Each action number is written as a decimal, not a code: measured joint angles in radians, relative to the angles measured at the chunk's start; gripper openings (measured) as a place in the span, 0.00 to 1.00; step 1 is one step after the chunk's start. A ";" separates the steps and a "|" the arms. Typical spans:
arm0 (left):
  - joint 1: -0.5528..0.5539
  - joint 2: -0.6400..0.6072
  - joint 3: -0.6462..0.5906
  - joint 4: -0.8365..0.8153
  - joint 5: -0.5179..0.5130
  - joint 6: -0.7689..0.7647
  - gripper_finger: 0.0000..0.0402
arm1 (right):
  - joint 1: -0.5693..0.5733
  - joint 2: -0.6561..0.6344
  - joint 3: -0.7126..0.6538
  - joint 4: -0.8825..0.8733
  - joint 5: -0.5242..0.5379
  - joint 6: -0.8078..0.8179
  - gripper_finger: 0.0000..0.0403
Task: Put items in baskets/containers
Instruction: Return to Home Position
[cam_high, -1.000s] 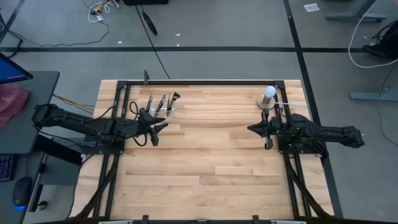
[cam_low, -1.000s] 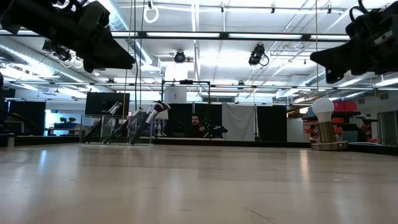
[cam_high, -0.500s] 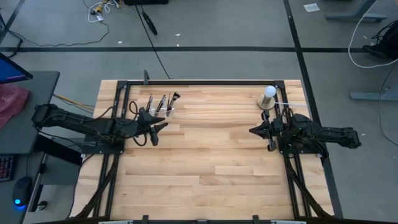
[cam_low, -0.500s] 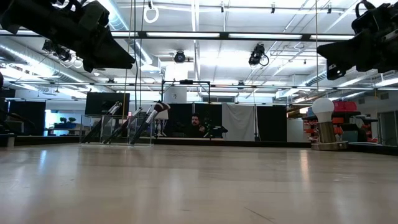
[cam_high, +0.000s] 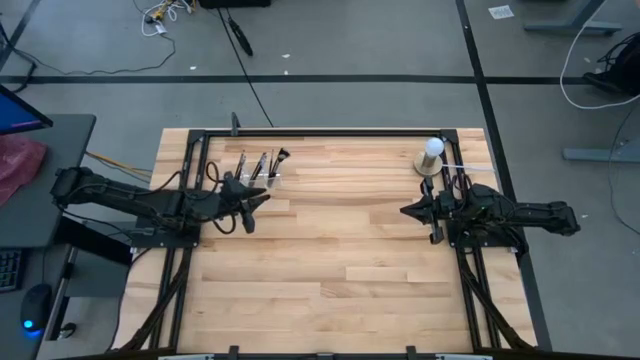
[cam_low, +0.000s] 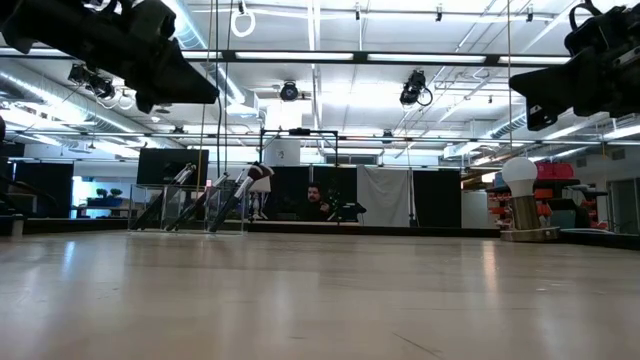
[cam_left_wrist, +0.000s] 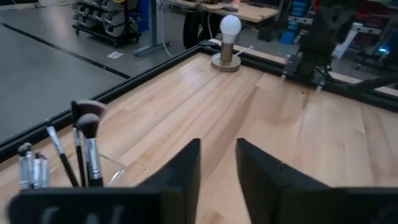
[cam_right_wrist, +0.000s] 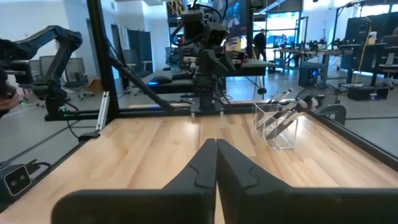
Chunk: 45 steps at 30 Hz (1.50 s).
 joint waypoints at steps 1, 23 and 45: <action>0.000 0.000 0.000 0.002 0.009 0.000 0.23 | 0.000 0.000 0.000 0.000 0.000 0.000 0.03; 0.186 -0.480 -0.105 -0.044 0.385 0.171 0.00 | 0.000 0.000 0.000 0.001 0.000 -0.001 0.04; 0.175 -0.767 -0.355 -0.019 0.672 0.244 0.00 | 0.000 0.000 0.000 0.001 0.000 -0.002 0.04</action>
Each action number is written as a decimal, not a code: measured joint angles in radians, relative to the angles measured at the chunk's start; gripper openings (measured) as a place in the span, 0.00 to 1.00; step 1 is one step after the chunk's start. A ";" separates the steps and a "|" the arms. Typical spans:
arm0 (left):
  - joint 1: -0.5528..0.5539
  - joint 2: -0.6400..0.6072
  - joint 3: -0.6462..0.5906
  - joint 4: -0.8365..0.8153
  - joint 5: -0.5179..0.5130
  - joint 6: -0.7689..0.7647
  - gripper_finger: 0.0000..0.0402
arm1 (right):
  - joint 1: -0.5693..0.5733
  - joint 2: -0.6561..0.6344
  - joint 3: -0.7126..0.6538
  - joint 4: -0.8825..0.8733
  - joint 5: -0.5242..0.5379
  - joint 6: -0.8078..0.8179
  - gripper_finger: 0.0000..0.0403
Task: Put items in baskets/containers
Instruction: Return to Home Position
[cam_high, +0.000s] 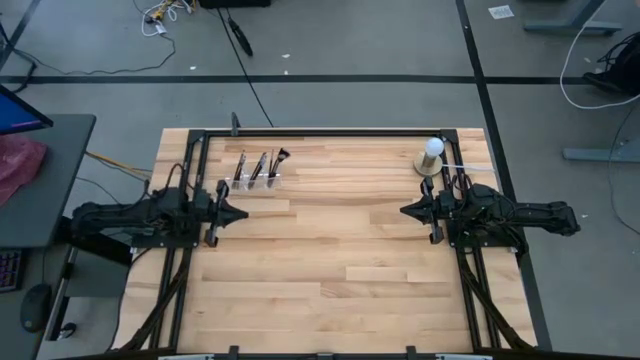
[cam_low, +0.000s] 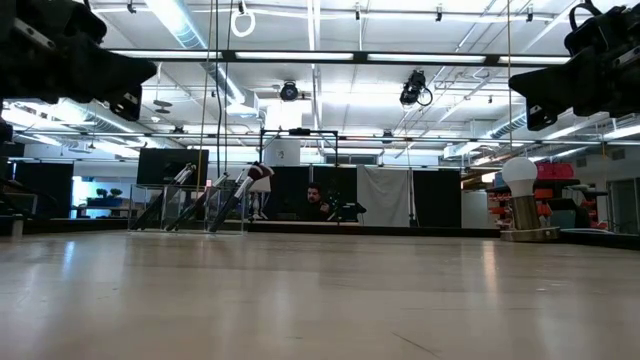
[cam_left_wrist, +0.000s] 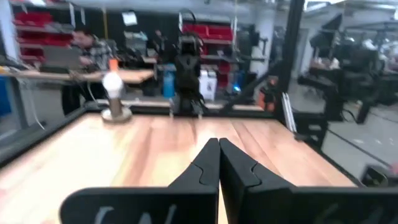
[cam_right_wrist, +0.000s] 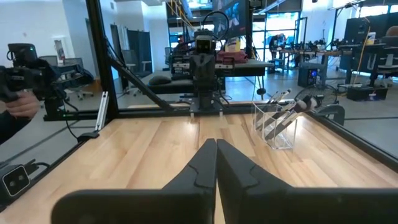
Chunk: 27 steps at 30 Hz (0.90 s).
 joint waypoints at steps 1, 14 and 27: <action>-0.009 -0.001 0.000 -0.017 0.000 0.000 0.00 | 0.000 0.000 0.000 0.000 0.000 0.000 0.04; -0.134 0.002 0.000 -0.059 -0.103 0.084 0.01 | 0.000 0.000 0.000 0.000 0.000 0.000 0.04; -0.140 0.023 0.000 -0.065 -0.119 0.031 0.01 | 0.000 0.000 0.000 0.000 0.000 0.000 0.04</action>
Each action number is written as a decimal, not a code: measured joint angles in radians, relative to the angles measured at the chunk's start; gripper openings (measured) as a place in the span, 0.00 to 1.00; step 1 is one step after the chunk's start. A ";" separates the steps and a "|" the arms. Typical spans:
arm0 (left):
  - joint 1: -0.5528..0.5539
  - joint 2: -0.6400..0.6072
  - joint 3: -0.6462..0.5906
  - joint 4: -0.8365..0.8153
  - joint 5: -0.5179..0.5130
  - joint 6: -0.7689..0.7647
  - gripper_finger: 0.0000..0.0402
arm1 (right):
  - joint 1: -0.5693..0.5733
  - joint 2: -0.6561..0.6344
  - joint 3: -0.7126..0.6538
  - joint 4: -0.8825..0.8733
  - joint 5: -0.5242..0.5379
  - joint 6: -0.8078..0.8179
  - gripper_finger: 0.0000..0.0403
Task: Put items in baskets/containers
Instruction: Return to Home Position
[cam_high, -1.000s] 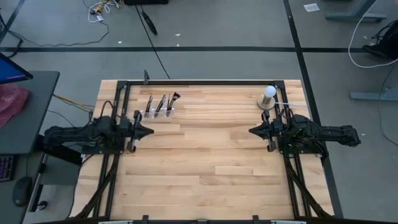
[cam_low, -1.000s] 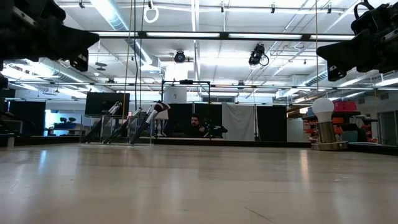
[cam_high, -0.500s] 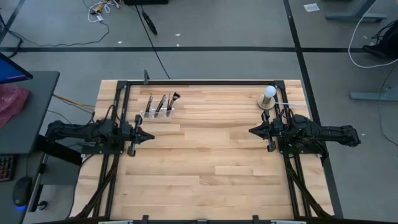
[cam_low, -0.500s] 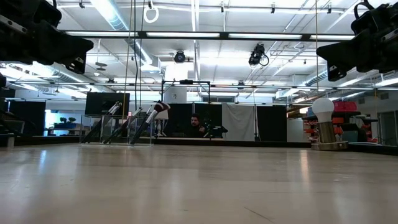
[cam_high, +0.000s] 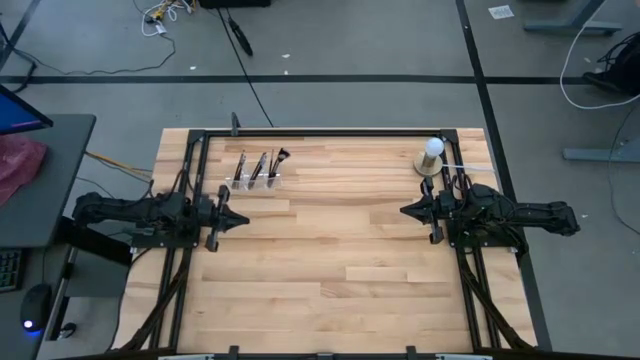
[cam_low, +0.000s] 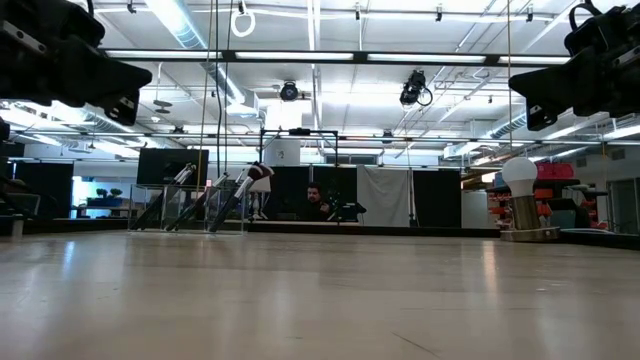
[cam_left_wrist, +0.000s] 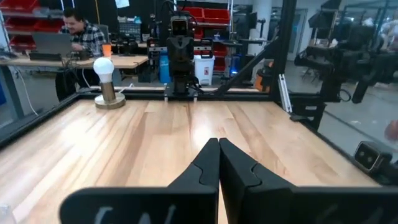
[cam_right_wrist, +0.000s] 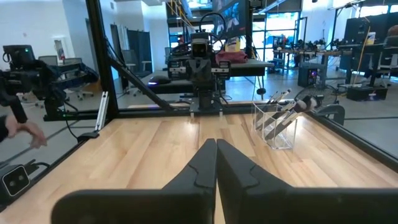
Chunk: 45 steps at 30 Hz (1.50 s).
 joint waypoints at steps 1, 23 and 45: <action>0.000 0.000 0.000 0.003 0.000 -0.024 0.01 | 0.000 0.000 0.000 0.000 0.000 0.000 0.04; 0.000 -0.024 -0.001 0.026 -0.002 -0.131 0.01 | 0.009 0.000 0.000 0.002 0.000 0.000 0.04; 0.059 -0.026 -0.001 0.029 -0.001 -0.131 0.01 | 0.008 0.003 0.000 0.003 0.000 0.000 0.04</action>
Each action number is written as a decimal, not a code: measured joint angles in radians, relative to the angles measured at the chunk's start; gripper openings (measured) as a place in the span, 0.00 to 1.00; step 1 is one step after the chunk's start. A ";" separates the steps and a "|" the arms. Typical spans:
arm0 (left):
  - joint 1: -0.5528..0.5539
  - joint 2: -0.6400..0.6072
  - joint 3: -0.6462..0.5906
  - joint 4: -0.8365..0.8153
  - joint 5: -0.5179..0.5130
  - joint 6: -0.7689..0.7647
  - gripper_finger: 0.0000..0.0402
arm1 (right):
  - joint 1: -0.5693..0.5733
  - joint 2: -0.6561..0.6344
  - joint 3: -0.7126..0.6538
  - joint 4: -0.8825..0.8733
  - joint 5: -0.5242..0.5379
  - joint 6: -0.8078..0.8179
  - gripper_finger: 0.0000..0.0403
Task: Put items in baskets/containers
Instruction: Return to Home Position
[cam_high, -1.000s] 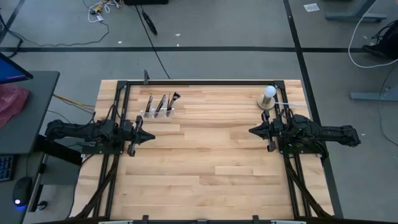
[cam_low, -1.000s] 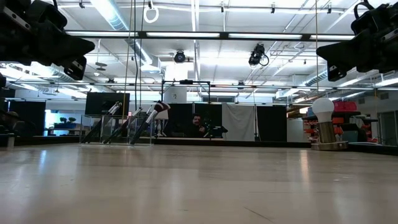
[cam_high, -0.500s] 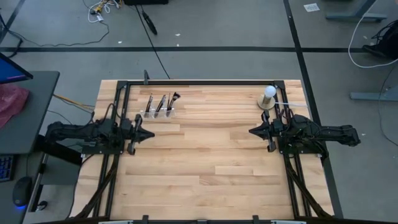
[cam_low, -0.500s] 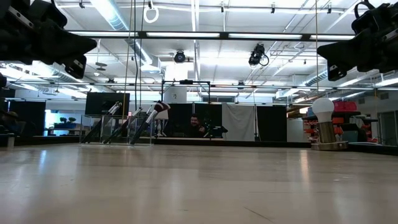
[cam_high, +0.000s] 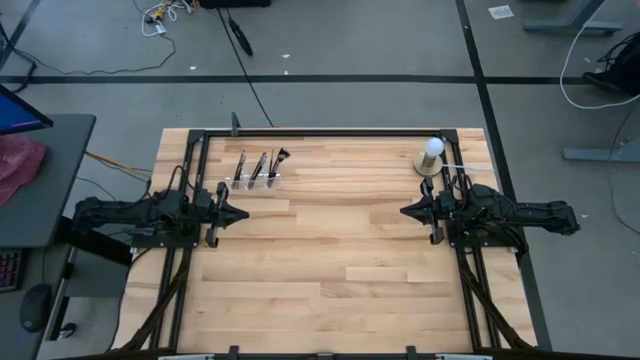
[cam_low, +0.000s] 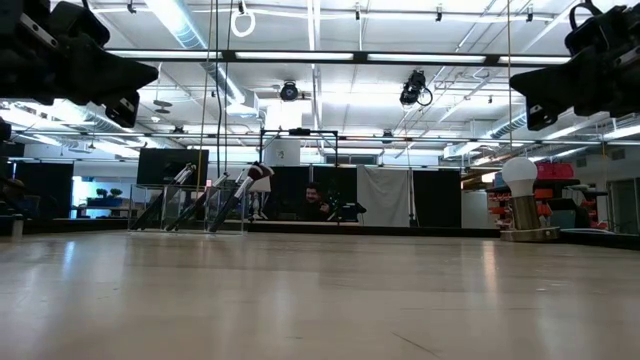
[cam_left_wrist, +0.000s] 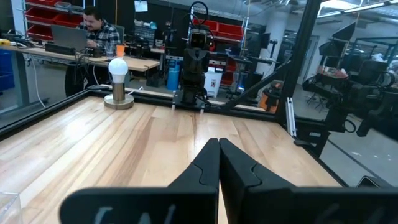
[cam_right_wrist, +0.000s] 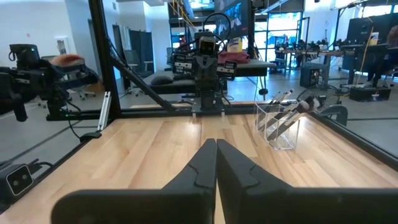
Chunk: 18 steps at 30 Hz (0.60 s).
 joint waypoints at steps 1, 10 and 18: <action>0.000 0.002 0.000 0.000 0.000 0.000 0.01 | 0.000 0.003 0.000 0.000 0.000 0.000 0.04; 0.000 0.006 0.000 0.000 0.000 0.000 0.01 | 0.000 0.006 0.000 0.000 0.000 0.000 0.04; 0.000 0.006 0.000 -0.001 0.000 0.000 0.01 | 0.000 0.006 0.000 0.000 0.000 0.000 0.04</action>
